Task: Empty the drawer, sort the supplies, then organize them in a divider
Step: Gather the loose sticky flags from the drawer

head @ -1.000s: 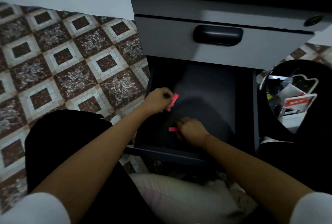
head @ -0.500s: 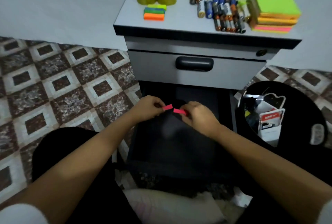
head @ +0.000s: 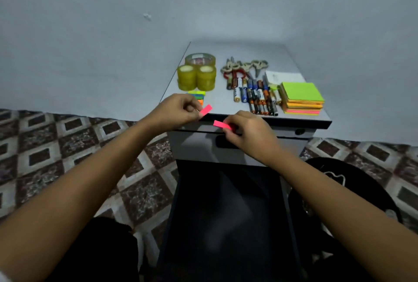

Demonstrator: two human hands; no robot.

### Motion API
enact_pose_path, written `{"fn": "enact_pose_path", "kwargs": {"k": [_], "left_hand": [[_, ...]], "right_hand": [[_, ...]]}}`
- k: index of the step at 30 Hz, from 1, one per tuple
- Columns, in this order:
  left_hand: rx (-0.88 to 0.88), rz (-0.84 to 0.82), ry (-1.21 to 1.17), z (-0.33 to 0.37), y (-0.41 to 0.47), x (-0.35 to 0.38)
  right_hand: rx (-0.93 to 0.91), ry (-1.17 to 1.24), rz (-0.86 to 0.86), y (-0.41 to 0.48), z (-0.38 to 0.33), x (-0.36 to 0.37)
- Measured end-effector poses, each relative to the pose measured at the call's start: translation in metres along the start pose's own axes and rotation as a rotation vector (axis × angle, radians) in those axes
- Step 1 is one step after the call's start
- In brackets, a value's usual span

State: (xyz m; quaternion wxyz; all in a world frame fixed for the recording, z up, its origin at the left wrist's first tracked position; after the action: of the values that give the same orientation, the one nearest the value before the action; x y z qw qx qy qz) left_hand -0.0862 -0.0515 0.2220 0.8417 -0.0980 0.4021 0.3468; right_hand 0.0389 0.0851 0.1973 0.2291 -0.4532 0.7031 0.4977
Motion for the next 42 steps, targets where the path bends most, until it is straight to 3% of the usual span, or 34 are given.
{"fn": "enact_pose_path", "kwargs": {"k": [16,27,42], "left_hand": [[0.092,-0.019,0.264,0.019,0.043,0.022],[0.137,0.162,0.328,0.01,0.034,0.008],[0.221,0.109,0.394,0.002,0.026,0.015]], "right_hand": [[0.109,-0.115,0.061,0.036,0.024,-0.024],[0.029,-0.175,-0.129,0.057,0.019,-0.015],[0.002,-0.292,-0.331,0.066,0.015,0.007]]}}
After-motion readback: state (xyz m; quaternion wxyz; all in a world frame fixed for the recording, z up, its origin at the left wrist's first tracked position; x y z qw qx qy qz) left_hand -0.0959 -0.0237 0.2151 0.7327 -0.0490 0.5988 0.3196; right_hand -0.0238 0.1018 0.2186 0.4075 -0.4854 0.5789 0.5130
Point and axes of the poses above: each hand's wrist, its own y-axis towards the middle knuckle, its own x-axis out of the palm, z = x × y, the point moved 4 cm from there along y, towards the middle knuckle, and after that the axes turned 6 degrees about y, right-handed, at the moved point
